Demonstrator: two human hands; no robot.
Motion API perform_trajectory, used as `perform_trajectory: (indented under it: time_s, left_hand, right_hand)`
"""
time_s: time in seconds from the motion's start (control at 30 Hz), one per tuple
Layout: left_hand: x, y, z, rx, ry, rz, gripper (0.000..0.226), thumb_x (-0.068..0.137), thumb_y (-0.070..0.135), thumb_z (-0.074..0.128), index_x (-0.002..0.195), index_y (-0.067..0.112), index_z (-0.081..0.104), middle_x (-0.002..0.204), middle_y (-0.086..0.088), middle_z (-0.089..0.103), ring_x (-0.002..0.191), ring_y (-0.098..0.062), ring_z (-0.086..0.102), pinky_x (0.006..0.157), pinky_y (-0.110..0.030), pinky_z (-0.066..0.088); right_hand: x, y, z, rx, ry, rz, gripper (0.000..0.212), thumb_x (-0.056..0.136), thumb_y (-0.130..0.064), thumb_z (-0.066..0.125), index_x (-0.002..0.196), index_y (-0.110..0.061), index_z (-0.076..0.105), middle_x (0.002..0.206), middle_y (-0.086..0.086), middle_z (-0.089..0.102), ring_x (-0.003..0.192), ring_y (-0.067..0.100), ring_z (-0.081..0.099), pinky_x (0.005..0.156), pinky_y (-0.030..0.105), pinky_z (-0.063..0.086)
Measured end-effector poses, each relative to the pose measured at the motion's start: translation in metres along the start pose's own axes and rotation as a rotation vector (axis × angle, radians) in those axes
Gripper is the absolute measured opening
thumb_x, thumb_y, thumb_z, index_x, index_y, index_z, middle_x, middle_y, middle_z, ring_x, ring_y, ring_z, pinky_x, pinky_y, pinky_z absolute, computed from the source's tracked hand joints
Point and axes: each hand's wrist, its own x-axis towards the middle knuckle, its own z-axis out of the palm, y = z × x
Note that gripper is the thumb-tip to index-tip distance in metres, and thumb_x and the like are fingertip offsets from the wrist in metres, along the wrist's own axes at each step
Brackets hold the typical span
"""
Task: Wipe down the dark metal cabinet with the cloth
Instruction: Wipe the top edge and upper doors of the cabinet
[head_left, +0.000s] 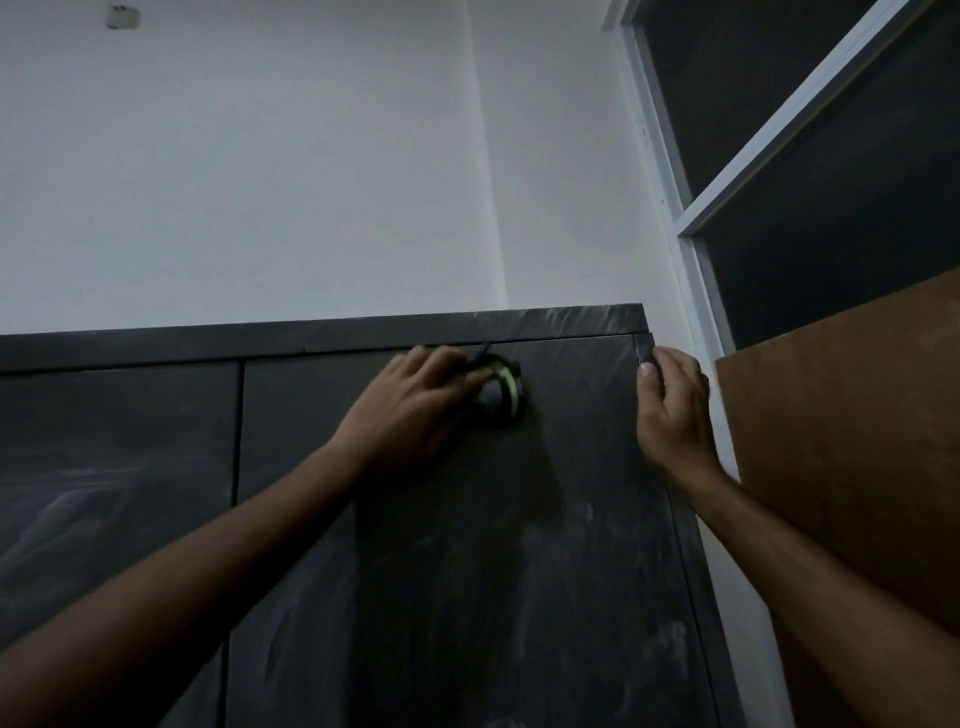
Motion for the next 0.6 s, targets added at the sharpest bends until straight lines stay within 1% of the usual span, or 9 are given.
perform_trajectory:
  time_s: [0.07,0.1,0.17,0.23,0.3,0.37,0.43,0.5,0.6]
  left_hand:
    - [-0.026,-0.006,-0.002,0.004,-0.031,0.046,0.05,0.105,0.044,0.048,0.15,0.025,0.053,0.139,-0.011,0.052,0.109,-0.029,0.052,0.09,-0.043,0.049]
    - [-0.035,-0.011,-0.006,0.012,-0.022,0.026,0.05,0.105,0.045,0.045,0.15,0.025,0.054,0.138,-0.012,0.052,0.108,-0.029,0.053,0.089,-0.042,0.049]
    - [-0.035,-0.021,-0.013,0.038,0.044,-0.099,0.05,0.104,0.042,0.047,0.149,0.022,0.057,0.133,-0.014,0.055,0.102,-0.033,0.054,0.085,-0.048,0.053]
    - [-0.008,-0.025,-0.016,0.056,0.15,-0.304,0.05,0.103,0.038,0.049,0.148,0.019,0.058,0.129,-0.017,0.057,0.1,-0.039,0.055,0.085,-0.052,0.053]
    - [0.031,-0.008,-0.008,0.054,0.194,-0.422,0.049,0.103,0.036,0.049,0.147,0.017,0.06,0.129,-0.02,0.058,0.102,-0.042,0.056,0.09,-0.052,0.05]
    - [0.052,0.019,0.006,0.049,0.152,-0.335,0.05,0.102,0.037,0.05,0.148,0.018,0.059,0.132,-0.02,0.058,0.104,-0.042,0.056,0.091,-0.05,0.049]
    - [0.044,0.038,0.014,0.047,0.03,-0.166,0.052,0.103,0.039,0.049,0.151,0.021,0.056,0.137,-0.017,0.056,0.108,-0.037,0.055,0.091,-0.048,0.051]
    - [0.017,0.036,0.009,0.035,-0.065,-0.075,0.055,0.102,0.043,0.047,0.153,0.023,0.053,0.14,-0.015,0.054,0.112,-0.034,0.055,0.092,-0.046,0.051]
    - [0.001,0.015,-0.004,0.078,-0.039,-0.101,0.055,0.102,0.042,0.047,0.151,0.021,0.056,0.134,-0.018,0.057,0.107,-0.037,0.057,0.088,-0.048,0.053]
  right_hand:
    - [0.005,0.01,-0.005,0.032,-0.01,-0.035,0.038,0.108,-0.023,0.043,0.141,-0.006,0.052,0.144,0.011,0.05,0.129,0.023,0.049,0.099,0.028,0.04]
    - [0.008,0.016,-0.007,0.054,-0.011,-0.053,0.037,0.109,-0.021,0.043,0.14,-0.005,0.053,0.143,0.012,0.052,0.128,0.023,0.05,0.099,0.028,0.041]
    - [0.011,0.026,-0.011,0.108,-0.02,-0.073,0.035,0.109,-0.018,0.041,0.138,-0.005,0.055,0.138,0.013,0.055,0.125,0.021,0.054,0.099,0.023,0.043]
    - [0.012,0.033,-0.012,0.165,-0.046,-0.062,0.034,0.11,-0.018,0.04,0.138,-0.007,0.055,0.135,0.011,0.056,0.12,0.014,0.054,0.095,0.015,0.042]
    - [0.011,0.039,-0.012,0.215,-0.068,-0.052,0.035,0.11,-0.019,0.039,0.14,-0.01,0.053,0.135,0.008,0.055,0.119,0.011,0.053,0.097,0.018,0.046]
    - [0.009,0.044,-0.011,0.265,-0.098,-0.052,0.036,0.11,-0.02,0.039,0.144,-0.014,0.049,0.139,0.005,0.053,0.124,0.012,0.052,0.101,0.028,0.048]
    - [0.005,0.049,-0.008,0.307,-0.125,-0.045,0.039,0.11,-0.022,0.038,0.148,-0.018,0.044,0.144,-0.001,0.049,0.128,0.01,0.048,0.103,0.028,0.045]
    - [0.002,0.052,-0.004,0.347,-0.138,0.0,0.04,0.11,-0.026,0.036,0.149,-0.018,0.042,0.143,-0.003,0.048,0.129,0.009,0.047,0.105,0.027,0.043]
    - [0.002,0.057,0.002,0.387,-0.146,0.051,0.038,0.111,-0.028,0.033,0.142,-0.014,0.051,0.133,0.003,0.055,0.123,0.017,0.055,0.107,0.036,0.047]
